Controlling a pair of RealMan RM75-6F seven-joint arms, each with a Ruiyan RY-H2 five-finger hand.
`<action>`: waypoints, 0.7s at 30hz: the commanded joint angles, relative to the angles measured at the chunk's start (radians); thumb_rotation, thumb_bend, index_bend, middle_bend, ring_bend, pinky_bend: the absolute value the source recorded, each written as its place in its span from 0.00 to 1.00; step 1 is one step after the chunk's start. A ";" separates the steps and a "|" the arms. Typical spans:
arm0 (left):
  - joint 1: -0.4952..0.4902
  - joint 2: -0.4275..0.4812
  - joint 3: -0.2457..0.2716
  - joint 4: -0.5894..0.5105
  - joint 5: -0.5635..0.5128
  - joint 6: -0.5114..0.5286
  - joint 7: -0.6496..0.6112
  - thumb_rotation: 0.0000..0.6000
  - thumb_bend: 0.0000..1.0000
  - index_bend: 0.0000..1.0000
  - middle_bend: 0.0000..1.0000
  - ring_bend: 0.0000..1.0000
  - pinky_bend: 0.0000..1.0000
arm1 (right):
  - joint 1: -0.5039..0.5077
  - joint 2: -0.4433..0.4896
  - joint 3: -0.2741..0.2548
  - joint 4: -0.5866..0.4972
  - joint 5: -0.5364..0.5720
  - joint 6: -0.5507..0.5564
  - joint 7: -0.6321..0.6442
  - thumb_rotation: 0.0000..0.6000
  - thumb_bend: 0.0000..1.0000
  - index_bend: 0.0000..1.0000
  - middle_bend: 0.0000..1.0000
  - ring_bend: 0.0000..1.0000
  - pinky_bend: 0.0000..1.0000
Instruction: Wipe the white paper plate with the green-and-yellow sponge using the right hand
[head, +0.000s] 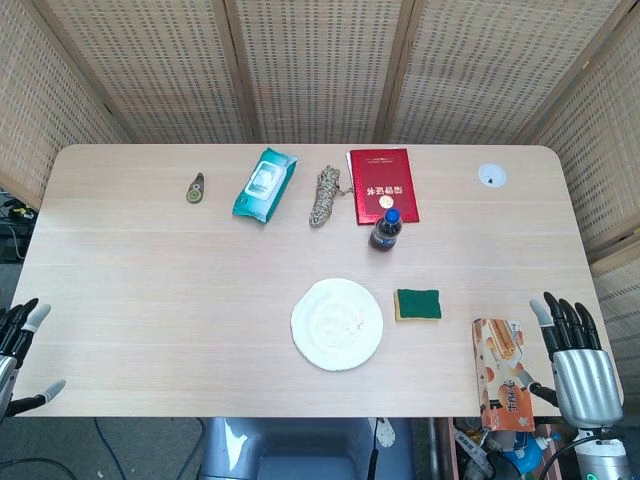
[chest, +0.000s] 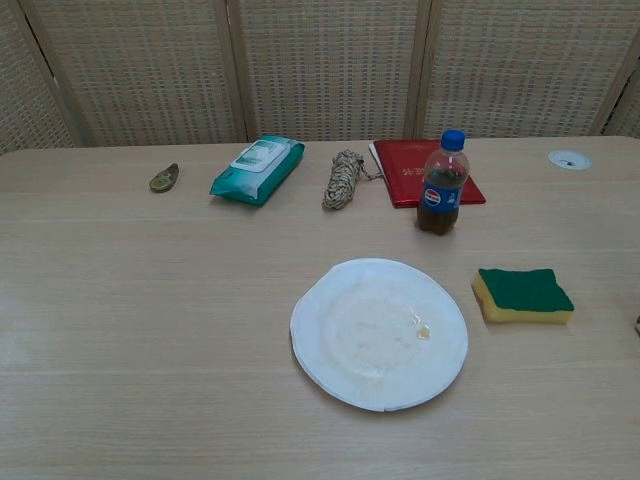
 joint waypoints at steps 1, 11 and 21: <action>-0.001 -0.001 -0.001 0.000 -0.003 -0.004 0.002 1.00 0.00 0.00 0.00 0.00 0.00 | 0.002 0.001 -0.001 0.001 0.003 -0.007 0.001 1.00 0.00 0.00 0.00 0.00 0.00; -0.015 -0.015 -0.016 0.003 -0.027 -0.032 0.017 1.00 0.00 0.00 0.00 0.00 0.00 | 0.103 -0.008 0.031 0.021 0.074 -0.191 -0.035 1.00 0.00 0.00 0.00 0.00 0.00; -0.044 -0.041 -0.039 0.001 -0.077 -0.091 0.078 1.00 0.00 0.00 0.00 0.00 0.00 | 0.327 -0.072 0.099 0.085 0.177 -0.517 -0.087 1.00 0.00 0.04 0.03 0.00 0.00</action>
